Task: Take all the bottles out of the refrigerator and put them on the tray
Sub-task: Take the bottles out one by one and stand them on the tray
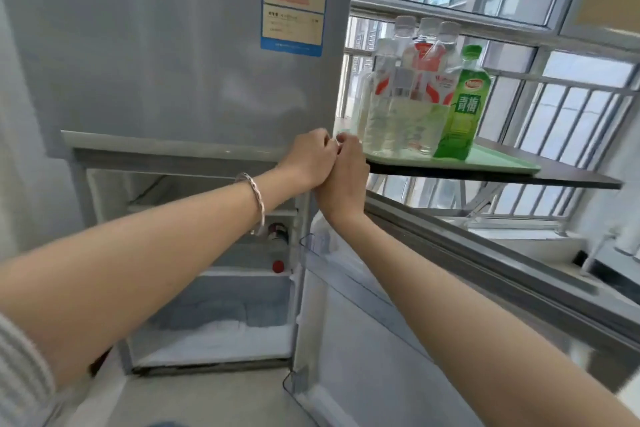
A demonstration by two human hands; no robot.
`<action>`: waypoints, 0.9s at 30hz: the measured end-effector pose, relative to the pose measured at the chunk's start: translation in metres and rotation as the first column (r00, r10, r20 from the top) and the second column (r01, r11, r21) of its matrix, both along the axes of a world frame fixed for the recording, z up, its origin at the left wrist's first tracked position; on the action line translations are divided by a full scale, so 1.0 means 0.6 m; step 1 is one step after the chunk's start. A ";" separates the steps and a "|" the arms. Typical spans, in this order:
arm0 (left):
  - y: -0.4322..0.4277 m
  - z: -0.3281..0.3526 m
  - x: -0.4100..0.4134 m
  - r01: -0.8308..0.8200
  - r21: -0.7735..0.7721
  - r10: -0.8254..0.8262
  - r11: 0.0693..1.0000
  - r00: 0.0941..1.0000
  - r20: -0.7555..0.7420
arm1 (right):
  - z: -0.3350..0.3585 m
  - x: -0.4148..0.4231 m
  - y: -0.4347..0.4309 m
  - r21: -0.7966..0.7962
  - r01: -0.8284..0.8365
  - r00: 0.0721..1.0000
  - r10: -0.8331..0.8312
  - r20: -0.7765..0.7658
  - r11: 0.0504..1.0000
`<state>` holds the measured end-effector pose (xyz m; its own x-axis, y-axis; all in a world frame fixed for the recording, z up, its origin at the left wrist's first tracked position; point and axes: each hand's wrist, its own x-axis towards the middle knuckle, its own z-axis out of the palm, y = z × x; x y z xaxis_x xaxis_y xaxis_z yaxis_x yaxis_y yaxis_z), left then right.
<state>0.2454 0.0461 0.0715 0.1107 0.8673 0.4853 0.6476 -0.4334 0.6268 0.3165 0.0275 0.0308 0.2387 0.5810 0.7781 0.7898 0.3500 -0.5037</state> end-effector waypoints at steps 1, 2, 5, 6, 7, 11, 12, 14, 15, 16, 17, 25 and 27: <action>0.005 -0.012 -0.025 -0.022 -0.033 0.020 0.999 0.998 -0.053 | -0.013 -0.022 -0.003 -0.029 -0.050 0.998 0.049 -0.040 0.998; 0.009 -0.028 -0.049 -0.042 -0.066 0.034 0.997 0.993 -0.113 | -0.030 -0.044 -0.003 -0.064 -0.103 0.992 0.098 -0.074 0.993; 0.025 -0.089 -0.114 -0.117 -0.184 0.066 0.976 0.963 -0.263 | -0.097 -0.106 0.005 -0.207 -0.229 0.967 0.199 -0.157 0.951; 0.031 -0.113 -0.131 -0.141 -0.216 0.074 0.966 0.954 -0.292 | -0.125 -0.120 0.010 -0.247 -0.252 0.961 0.212 -0.179 0.935; 0.039 -0.139 -0.149 -0.157 -0.254 0.075 0.954 0.949 -0.306 | -0.156 -0.136 0.016 -0.296 -0.273 0.956 0.225 -0.187 0.915; 0.068 -0.237 -0.192 -0.216 -0.428 0.090 0.878 0.951 -0.295 | -0.273 -0.155 0.036 -0.550 -0.244 0.968 0.232 -0.092 0.799; 0.079 -0.261 -0.198 -0.235 -0.470 0.110 0.851 0.954 -0.277 | -0.298 -0.155 0.045 -0.596 -0.190 0.976 0.216 -0.027 0.781; 0.104 -0.309 -0.208 -0.253 -0.538 0.135 0.804 0.959 -0.250 | -0.338 -0.152 0.063 -0.641 -0.098 0.983 0.174 0.056 0.761; 0.121 -0.333 -0.209 -0.232 -0.584 0.116 0.778 0.967 -0.229 | -0.355 -0.151 0.075 -0.655 -0.064 0.986 0.149 0.075 0.753; 0.136 -0.355 -0.209 -0.206 -0.614 0.093 0.762 0.973 -0.211 | -0.369 -0.149 0.086 -0.669 -0.038 0.988 0.126 0.085 0.743; 0.157 -0.380 -0.209 -0.197 -0.636 0.086 0.746 0.976 -0.202 | -0.384 -0.150 0.102 -0.683 -0.022 0.989 0.114 0.090 0.730; 0.264 -0.491 -0.162 -0.003 -0.829 0.104 0.560 0.992 0.067 | -0.473 -0.149 0.177 -0.730 0.044 0.990 0.067 0.123 0.682; 0.285 -0.508 -0.147 0.096 -0.869 0.151 0.486 0.970 0.191 | -0.482 -0.151 0.191 -0.731 0.077 0.988 0.048 0.149 0.678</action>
